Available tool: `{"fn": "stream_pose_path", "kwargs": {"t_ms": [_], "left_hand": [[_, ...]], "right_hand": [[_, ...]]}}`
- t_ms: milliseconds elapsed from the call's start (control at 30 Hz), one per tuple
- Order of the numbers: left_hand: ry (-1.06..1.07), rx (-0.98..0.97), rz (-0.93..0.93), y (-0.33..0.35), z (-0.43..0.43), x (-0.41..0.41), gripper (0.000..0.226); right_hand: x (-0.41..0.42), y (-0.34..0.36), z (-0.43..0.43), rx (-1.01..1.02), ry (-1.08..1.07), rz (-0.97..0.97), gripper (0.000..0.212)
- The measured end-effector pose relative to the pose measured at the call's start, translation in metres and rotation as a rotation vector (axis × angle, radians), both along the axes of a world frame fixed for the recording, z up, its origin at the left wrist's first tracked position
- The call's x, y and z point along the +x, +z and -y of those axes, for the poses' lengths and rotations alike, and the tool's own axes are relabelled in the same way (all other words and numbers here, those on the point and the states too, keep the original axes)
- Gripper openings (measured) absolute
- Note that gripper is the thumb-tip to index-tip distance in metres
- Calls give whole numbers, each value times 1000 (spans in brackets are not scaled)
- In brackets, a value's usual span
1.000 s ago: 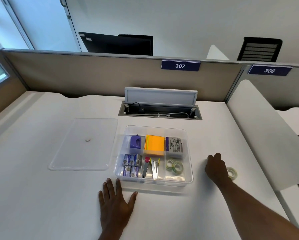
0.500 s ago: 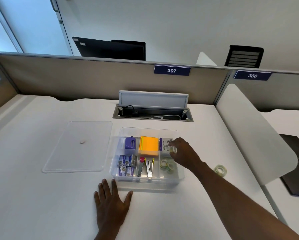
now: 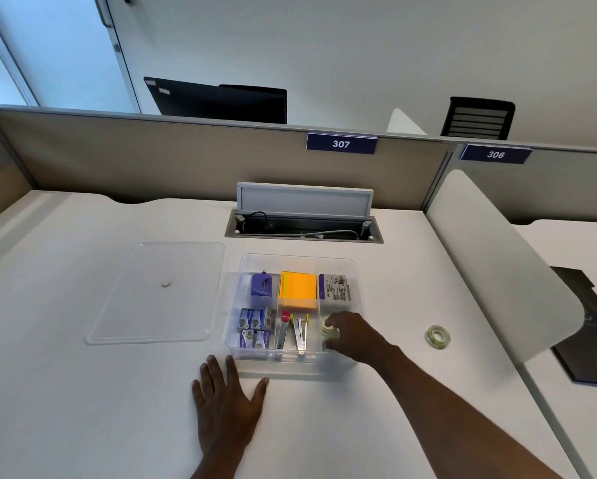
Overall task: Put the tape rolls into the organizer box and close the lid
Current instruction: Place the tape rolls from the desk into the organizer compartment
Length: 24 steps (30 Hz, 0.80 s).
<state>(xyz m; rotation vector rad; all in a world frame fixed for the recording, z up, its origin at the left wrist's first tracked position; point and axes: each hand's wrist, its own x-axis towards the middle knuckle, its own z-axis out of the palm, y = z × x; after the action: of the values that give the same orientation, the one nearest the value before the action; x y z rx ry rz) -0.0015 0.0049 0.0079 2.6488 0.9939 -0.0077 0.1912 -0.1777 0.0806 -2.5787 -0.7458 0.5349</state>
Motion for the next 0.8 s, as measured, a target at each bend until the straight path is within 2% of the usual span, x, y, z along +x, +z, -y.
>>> {"fn": "stream_pose_path", "kwargs": {"t_ms": [133, 267, 333, 467, 600, 800], "left_hand": [[-1, -1, 4, 1, 0, -1, 110], [0, 3, -4, 0, 0, -2, 106], [1, 0, -9, 0, 0, -1, 106], [8, -6, -11, 0, 0, 0, 108], [11, -21, -13, 0, 0, 3, 107], [20, -13, -25, 2, 2, 4, 109]], "right_hand": [[2, 5, 3, 119, -97, 204, 28], [17, 13, 20, 188, -348, 477, 28], [27, 14, 37, 117, -466, 529, 28], [43, 4, 86, -112, -702, 324, 37], [49, -17, 131, -260, -753, 189, 42], [51, -37, 157, -389, -564, 125, 52]]}}
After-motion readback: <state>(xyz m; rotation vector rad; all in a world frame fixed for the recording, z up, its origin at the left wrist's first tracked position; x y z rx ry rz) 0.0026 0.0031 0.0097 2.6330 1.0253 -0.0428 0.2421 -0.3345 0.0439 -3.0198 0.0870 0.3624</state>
